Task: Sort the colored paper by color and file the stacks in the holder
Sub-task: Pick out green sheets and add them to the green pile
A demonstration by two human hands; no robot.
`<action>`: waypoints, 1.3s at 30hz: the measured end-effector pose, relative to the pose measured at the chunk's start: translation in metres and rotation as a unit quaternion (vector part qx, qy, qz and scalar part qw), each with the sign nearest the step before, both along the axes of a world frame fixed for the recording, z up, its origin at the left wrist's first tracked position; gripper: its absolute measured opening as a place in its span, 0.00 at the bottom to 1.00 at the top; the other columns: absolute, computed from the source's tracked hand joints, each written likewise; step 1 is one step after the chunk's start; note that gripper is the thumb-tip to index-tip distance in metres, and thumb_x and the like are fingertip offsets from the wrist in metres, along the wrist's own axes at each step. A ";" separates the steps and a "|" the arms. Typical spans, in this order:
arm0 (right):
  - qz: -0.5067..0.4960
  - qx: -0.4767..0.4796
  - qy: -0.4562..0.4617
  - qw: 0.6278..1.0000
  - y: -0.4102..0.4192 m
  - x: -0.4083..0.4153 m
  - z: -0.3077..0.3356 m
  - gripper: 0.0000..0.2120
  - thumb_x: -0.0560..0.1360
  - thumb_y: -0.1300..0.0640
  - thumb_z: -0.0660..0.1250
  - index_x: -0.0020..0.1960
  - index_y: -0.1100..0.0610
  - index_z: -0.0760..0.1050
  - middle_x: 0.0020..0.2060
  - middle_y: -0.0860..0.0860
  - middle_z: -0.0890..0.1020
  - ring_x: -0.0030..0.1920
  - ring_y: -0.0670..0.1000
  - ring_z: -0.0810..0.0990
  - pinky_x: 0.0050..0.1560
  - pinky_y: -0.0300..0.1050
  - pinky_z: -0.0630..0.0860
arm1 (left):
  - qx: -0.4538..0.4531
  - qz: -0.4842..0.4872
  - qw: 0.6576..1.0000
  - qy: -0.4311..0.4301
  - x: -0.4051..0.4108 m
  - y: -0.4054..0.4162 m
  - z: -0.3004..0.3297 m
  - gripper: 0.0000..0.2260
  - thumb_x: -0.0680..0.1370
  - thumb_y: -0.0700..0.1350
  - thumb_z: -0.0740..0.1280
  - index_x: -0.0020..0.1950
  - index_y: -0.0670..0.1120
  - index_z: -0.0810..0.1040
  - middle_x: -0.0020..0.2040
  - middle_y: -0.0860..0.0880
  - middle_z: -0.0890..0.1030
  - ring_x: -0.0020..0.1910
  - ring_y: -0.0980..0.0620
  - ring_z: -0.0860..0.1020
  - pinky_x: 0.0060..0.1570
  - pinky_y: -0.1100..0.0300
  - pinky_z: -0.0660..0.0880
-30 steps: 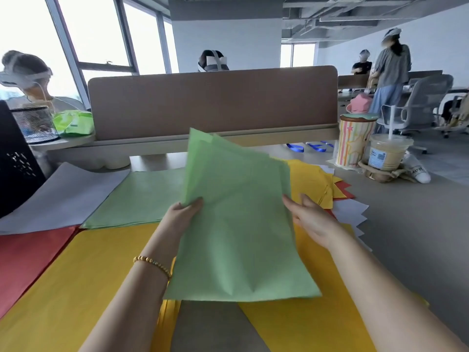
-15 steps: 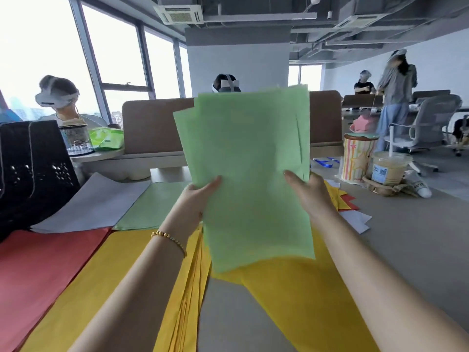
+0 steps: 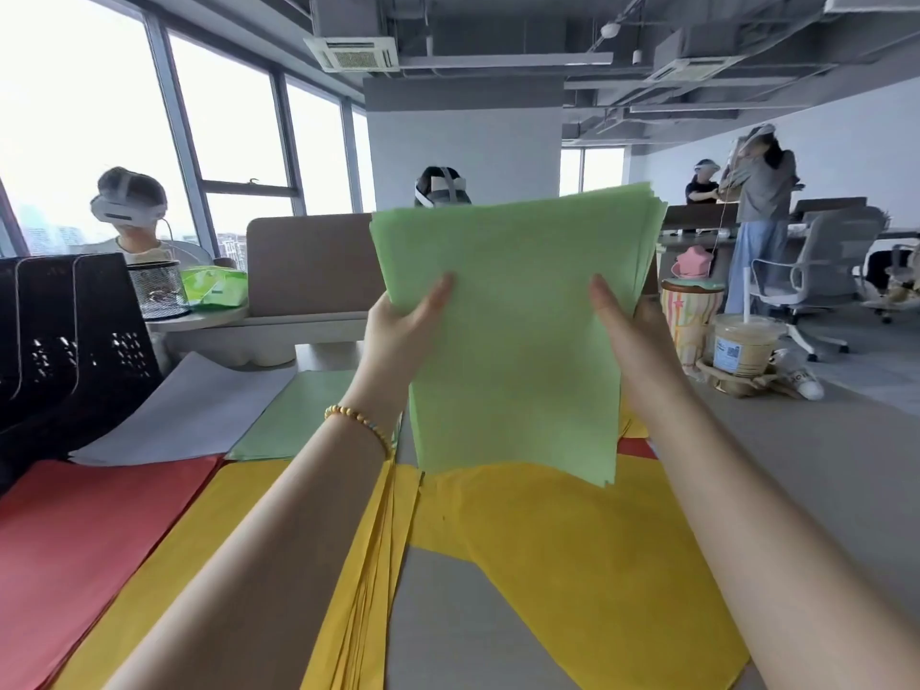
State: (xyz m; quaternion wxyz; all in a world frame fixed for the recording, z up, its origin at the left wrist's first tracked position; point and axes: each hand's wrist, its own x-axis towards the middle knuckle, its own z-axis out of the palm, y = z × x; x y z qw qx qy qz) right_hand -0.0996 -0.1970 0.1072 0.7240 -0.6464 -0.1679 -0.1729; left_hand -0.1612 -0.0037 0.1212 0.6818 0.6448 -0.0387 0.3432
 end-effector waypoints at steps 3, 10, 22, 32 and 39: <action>-0.003 -0.009 -0.006 1.000 -0.001 0.003 0.001 0.06 0.75 0.47 0.66 0.50 0.47 0.75 0.47 0.42 0.80 0.52 0.45 0.78 0.55 0.39 0.71 | 0.001 0.011 1.000 0.007 0.005 0.003 0.004 0.04 0.74 0.51 0.69 0.43 0.52 0.79 0.41 0.54 0.83 0.39 0.58 0.83 0.41 0.62 0.81; 0.038 -0.072 0.042 0.996 -0.003 0.008 -0.029 0.08 0.76 0.47 0.64 0.55 0.46 0.73 0.45 0.38 0.77 0.46 0.40 0.75 0.52 0.35 0.66 | -0.049 -0.013 0.998 0.041 0.013 0.004 -0.011 0.07 0.76 0.54 0.66 0.49 0.53 0.77 0.44 0.53 0.83 0.41 0.55 0.82 0.44 0.57 0.81; 0.194 -0.247 0.197 0.929 0.037 0.047 -0.050 0.09 0.78 0.50 0.63 0.47 0.53 0.79 0.41 0.49 0.84 0.34 0.45 0.84 0.35 0.35 0.78 | -0.001 0.042 0.989 0.142 0.038 0.073 -0.012 0.02 0.78 0.43 0.65 0.48 0.47 0.77 0.48 0.44 0.81 0.40 0.48 0.79 0.50 0.50 0.78; 0.224 -0.240 0.320 0.889 0.152 0.094 -0.076 0.14 0.78 0.50 0.63 0.46 0.62 0.74 0.26 0.52 0.75 0.23 0.48 0.73 0.20 0.34 0.67 | -0.025 -0.086 0.926 0.367 0.016 0.185 -0.062 0.15 0.77 0.42 0.67 0.62 0.43 0.71 0.58 0.42 0.77 0.43 0.46 0.81 0.40 0.56 0.81; 0.200 -0.253 0.289 0.901 0.226 0.120 -0.091 0.32 0.72 0.46 0.70 0.68 0.65 0.67 0.63 0.58 0.75 0.58 0.58 0.77 0.60 0.50 0.72 | 0.095 0.136 0.896 0.412 0.033 0.219 -0.085 0.24 0.76 0.30 0.52 0.66 0.52 0.70 0.62 0.43 0.71 0.34 0.51 0.74 0.22 0.67 0.75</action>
